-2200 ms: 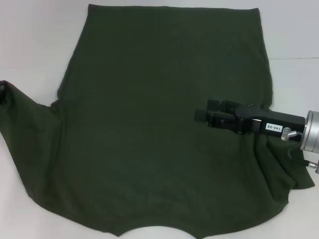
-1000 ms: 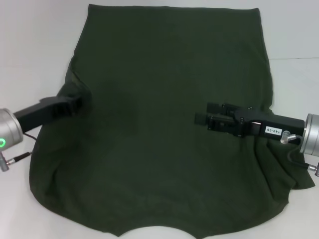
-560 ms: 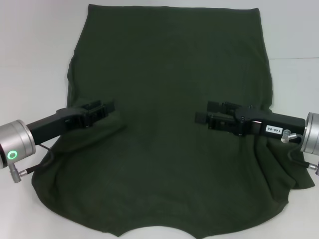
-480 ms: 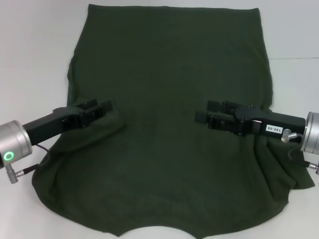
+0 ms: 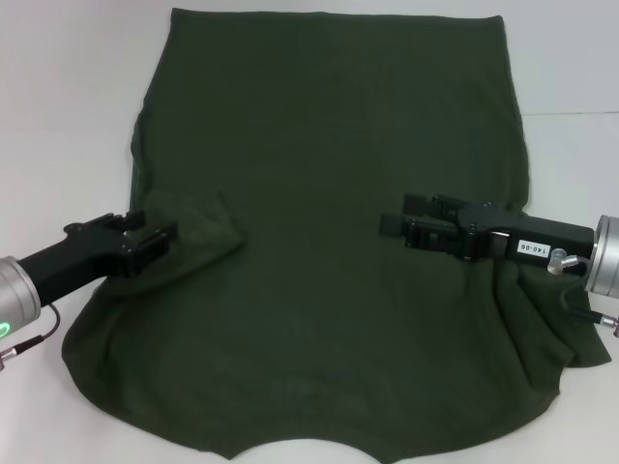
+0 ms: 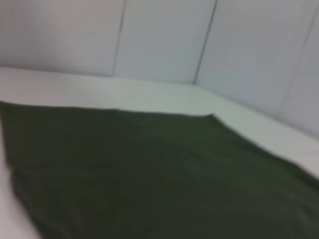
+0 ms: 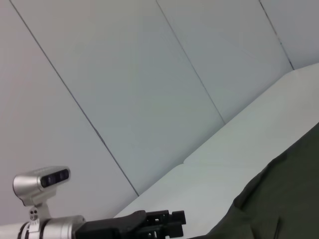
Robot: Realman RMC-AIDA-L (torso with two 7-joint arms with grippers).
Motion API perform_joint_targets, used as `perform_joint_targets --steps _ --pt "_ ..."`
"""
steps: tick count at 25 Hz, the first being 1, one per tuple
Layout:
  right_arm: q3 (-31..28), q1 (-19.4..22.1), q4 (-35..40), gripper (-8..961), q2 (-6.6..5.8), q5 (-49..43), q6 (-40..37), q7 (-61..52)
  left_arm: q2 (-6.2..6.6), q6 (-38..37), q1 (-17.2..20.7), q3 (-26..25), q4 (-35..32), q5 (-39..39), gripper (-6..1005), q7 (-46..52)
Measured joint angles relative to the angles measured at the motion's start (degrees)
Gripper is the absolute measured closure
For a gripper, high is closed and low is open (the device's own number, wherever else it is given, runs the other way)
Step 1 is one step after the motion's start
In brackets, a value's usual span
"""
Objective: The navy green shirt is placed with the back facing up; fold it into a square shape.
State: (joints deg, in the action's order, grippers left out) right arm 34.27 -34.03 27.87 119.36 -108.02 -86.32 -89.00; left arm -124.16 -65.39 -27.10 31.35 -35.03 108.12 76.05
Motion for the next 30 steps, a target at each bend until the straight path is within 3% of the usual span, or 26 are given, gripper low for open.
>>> perform_joint_targets --steps 12,27,30 --pt "0.1 -0.1 -0.3 70 0.08 0.0 -0.1 -0.1 -0.03 7.0 -0.1 1.1 1.3 1.8 449 -0.8" --pt "0.0 0.0 -0.3 71 0.08 0.0 -0.2 -0.1 -0.03 6.4 -0.6 1.9 1.1 5.5 448 2.4" --pt "0.0 0.1 -0.3 69 0.08 0.0 -0.2 0.0 -0.03 6.4 -0.5 1.6 1.0 5.0 503 2.5"
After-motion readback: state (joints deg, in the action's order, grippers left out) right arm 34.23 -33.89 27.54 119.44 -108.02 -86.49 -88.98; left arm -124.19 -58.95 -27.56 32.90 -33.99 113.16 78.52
